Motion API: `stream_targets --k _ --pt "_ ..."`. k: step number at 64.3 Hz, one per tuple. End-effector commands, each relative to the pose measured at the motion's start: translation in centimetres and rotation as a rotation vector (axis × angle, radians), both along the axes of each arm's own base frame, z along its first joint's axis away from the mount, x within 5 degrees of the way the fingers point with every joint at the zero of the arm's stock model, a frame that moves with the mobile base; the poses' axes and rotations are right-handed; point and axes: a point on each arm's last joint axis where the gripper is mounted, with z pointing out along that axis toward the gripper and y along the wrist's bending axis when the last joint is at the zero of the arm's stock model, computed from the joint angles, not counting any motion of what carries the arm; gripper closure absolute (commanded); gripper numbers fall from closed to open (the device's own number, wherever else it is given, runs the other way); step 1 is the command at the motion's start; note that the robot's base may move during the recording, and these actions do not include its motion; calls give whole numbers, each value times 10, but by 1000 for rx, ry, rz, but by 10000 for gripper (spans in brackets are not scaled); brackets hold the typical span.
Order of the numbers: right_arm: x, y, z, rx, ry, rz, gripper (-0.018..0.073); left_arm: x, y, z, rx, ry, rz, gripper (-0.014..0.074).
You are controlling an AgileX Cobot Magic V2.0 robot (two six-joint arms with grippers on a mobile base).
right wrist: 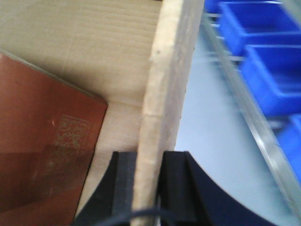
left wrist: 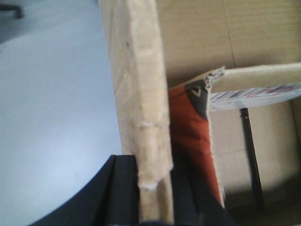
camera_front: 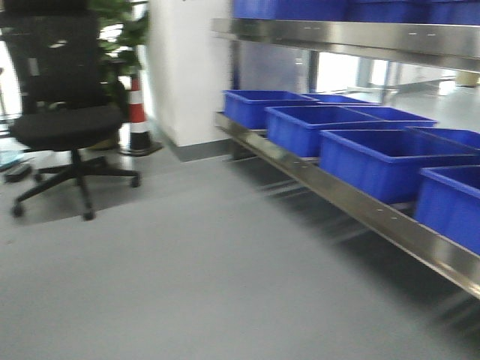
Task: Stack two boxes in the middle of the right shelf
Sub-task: 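Drive up to the steel rack of blue bins holding the boxes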
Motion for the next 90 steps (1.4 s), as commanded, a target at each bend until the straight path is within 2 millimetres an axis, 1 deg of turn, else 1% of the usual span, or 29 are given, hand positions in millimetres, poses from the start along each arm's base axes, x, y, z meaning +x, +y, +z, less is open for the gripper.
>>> stream_targets --k 1,90 --pt "-2 -4 9 4 -65 -17 713 -3 0 10 -24 -66 -6 708" --pt "-2 -4 9 4 -65 -17 713 -3 0 10 -24 -66 -6 708"
